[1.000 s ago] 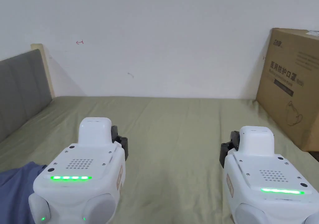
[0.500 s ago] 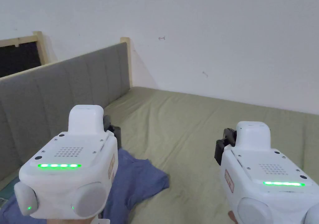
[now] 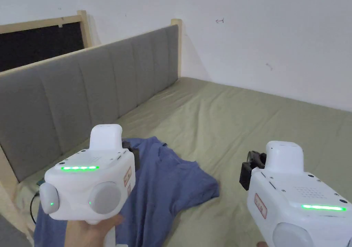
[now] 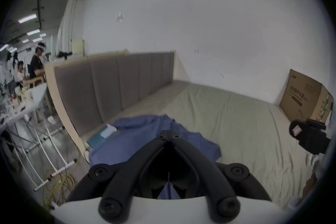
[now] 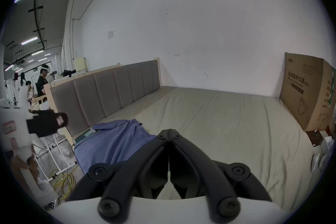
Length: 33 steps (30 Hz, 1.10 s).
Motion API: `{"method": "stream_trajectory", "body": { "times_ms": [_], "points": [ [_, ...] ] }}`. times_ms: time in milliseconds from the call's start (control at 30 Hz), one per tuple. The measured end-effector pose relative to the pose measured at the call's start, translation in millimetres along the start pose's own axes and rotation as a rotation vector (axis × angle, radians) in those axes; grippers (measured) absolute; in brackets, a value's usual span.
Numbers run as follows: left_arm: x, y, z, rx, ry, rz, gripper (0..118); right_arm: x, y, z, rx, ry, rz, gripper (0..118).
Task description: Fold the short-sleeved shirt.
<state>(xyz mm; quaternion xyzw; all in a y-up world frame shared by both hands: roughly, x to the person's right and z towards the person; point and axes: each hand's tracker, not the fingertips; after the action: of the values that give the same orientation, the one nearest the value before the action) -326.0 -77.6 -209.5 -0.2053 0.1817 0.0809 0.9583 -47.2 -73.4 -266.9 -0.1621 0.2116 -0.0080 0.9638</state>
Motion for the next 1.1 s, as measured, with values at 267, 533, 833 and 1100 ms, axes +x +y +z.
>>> {"method": "stream_trajectory", "body": {
  "times_ms": [267,533,833,1100],
  "points": [
    [-14.1,-58.6,-142.1,-0.366,-0.029,0.115,59,11.2,-24.9,-39.0,-0.107,-0.028,0.004,0],
    [-19.4,-101.1,-212.8,-0.537,-0.004,0.098,107,30.7,-49.3,-79.0,-0.222,-0.037,-0.039,0],
    [6.9,-104.8,-214.7,-0.577,0.026,-0.128,40,40.1,-68.3,-96.9,-0.296,-0.027,-0.076,0],
    [-7.0,-96.2,-210.1,-0.600,0.054,-0.074,2,45.4,-69.3,-88.7,-0.298,-0.032,-0.109,0]
  ]
}}
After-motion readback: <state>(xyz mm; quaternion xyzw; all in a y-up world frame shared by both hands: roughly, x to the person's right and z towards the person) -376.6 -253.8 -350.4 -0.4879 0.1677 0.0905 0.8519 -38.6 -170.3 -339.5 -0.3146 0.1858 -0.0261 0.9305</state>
